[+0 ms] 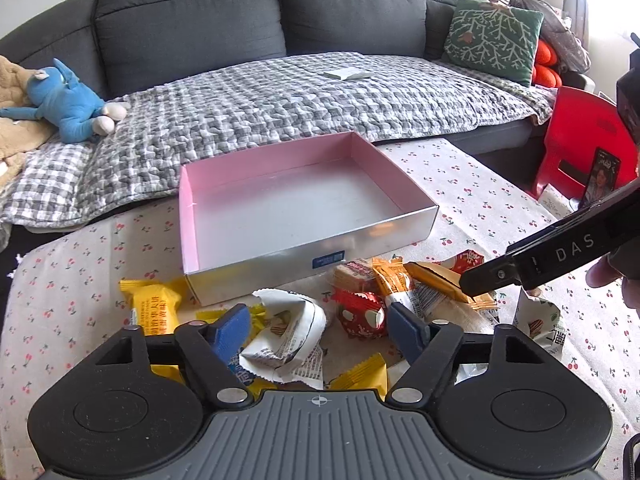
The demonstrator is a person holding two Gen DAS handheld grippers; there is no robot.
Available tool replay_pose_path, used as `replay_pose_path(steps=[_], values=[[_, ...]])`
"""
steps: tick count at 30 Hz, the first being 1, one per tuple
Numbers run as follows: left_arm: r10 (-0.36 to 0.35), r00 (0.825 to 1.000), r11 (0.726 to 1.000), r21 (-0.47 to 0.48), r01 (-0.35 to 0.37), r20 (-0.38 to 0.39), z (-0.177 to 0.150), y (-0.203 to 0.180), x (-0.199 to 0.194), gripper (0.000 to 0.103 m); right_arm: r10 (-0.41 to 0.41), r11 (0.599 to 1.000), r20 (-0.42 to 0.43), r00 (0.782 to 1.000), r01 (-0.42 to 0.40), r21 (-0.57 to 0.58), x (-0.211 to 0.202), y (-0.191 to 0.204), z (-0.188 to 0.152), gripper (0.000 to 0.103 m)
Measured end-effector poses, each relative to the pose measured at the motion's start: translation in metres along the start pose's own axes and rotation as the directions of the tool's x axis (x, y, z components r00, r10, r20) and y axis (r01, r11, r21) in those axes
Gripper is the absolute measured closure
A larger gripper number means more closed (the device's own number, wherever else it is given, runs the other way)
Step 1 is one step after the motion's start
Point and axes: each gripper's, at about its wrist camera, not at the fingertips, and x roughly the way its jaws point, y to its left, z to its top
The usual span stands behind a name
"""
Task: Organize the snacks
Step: 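Grasp the gold bar with the right tool while the left grasps a white wrapper, then carry both snacks into the pink box and open both tools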
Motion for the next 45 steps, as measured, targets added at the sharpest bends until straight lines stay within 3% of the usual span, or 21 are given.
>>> replay_pose_path(steps=[2, 4, 10, 16, 26, 36, 45], values=[[-0.023, 1.000, 1.000, 0.009, 0.023, -0.007, -0.002, 0.003, 0.011, 0.045, 0.043, 0.999, -0.013, 0.999, -0.043, 0.027, 0.008, -0.002, 0.001, 0.042], [-0.030, 0.999, 0.999, 0.020, 0.030, -0.018, -0.003, 0.004, 0.021, 0.050, 0.068, 0.998, -0.015, 0.998, -0.067, 0.020, 0.010, -0.001, 0.002, 0.046], [-0.025, 0.996, 1.000, -0.002, 0.025, -0.080, -0.007, 0.014, 0.045, 0.055, 0.041, 0.999, -0.084, 0.996, -0.039, 0.031, 0.028, -0.002, 0.004, 0.055], [0.025, 0.992, 1.000, -0.007, -0.026, -0.122, -0.013, 0.019, 0.054, 0.059, 0.044, 0.997, -0.093, 0.995, -0.038, 0.065, 0.033, -0.008, 0.003, 0.068], [0.034, 0.994, 0.999, -0.035, -0.037, -0.101, -0.012, 0.016, 0.047, 0.069, 0.034, 0.998, -0.029, 0.999, -0.032, 0.062, 0.019, -0.010, 0.007, 0.074], [0.027, 0.998, 0.998, -0.060, -0.031, -0.059, -0.001, 0.009, 0.025, 0.070, 0.074, 0.995, 0.040, 0.996, -0.077, 0.066, -0.002, -0.009, 0.014, 0.074], [0.049, 0.999, 0.994, -0.096, -0.047, 0.013, 0.029, 0.013, 0.011, 0.070, 0.070, 0.996, 0.114, 0.991, -0.076, 0.049, -0.008, -0.005, 0.040, 0.074]])
